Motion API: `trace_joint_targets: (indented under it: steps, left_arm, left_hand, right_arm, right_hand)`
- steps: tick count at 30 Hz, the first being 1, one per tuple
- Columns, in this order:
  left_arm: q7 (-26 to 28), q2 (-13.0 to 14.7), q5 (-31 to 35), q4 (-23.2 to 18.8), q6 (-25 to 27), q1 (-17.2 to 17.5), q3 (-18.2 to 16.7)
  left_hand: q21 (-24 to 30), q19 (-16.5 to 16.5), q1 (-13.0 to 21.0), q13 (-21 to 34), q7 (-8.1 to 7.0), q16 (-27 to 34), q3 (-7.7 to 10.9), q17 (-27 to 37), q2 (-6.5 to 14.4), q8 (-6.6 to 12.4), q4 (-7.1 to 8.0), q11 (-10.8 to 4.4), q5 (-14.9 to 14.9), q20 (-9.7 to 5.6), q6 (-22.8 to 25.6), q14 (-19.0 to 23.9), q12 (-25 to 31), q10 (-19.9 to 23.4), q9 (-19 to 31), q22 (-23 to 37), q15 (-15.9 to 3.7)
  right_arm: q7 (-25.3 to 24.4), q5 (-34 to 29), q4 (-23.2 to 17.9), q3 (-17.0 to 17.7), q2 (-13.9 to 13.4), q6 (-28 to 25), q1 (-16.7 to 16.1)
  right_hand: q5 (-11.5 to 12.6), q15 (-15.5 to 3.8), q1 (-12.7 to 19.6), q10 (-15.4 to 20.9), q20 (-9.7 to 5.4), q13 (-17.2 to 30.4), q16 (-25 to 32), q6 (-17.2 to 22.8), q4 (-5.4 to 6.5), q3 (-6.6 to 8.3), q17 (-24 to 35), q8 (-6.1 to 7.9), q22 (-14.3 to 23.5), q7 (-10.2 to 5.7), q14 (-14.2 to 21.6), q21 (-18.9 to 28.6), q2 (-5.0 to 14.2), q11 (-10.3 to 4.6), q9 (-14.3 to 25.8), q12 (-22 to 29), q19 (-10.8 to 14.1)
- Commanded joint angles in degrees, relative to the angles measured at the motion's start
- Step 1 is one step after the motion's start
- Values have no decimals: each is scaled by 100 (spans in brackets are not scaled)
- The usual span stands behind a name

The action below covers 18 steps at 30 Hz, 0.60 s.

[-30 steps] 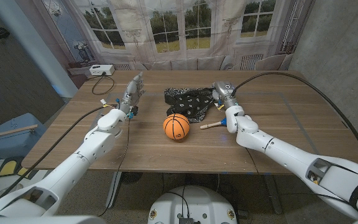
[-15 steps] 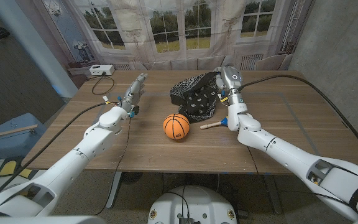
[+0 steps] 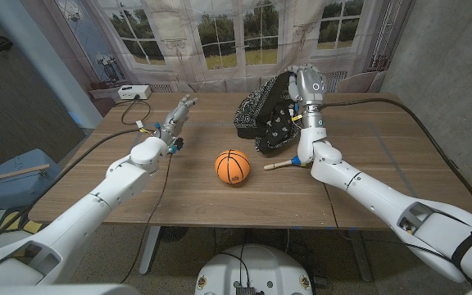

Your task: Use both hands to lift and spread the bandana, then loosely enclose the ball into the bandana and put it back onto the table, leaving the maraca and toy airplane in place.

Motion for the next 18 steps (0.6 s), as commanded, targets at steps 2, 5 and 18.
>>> trace_joint_targets:
  steps: [2,5,18]
  left_arm:
    - [126,88,131,-302,115,118,-26]
    - [128,84,139,-324,102,139,-30]
    - [82,78,177,-380,34,167,-30]
  left_hand:
    - [-15,-18,102,13,47,16,11,17,-4,28,-65,36,-4,16,-498,-555,0,-670,19,15,48]
    - [-14,-20,120,13,63,17,15,17,-7,29,-72,36,-5,17,-499,-561,4,-672,20,16,53]
    - [-14,-38,191,16,99,25,27,19,-26,16,-93,39,-11,22,-541,-579,9,-706,22,23,60]
  right_arm:
    - [-633,-441,19,165,101,129,228]
    - [-633,-845,64,528,321,293,134]
    - [-633,-2420,232,1634,1094,788,152]
  right_hand:
    - [27,-769,38,246,0,51,-60,251,-14,42,14,46,14,141,33,42,-28,-215,38,75,3]
    - [32,-776,38,238,-10,74,-87,241,-25,45,15,54,13,124,20,41,-39,-244,54,95,-15]
    - [71,-807,18,207,-72,181,-197,209,-40,46,29,96,11,3,-31,36,-48,-426,139,184,-93]
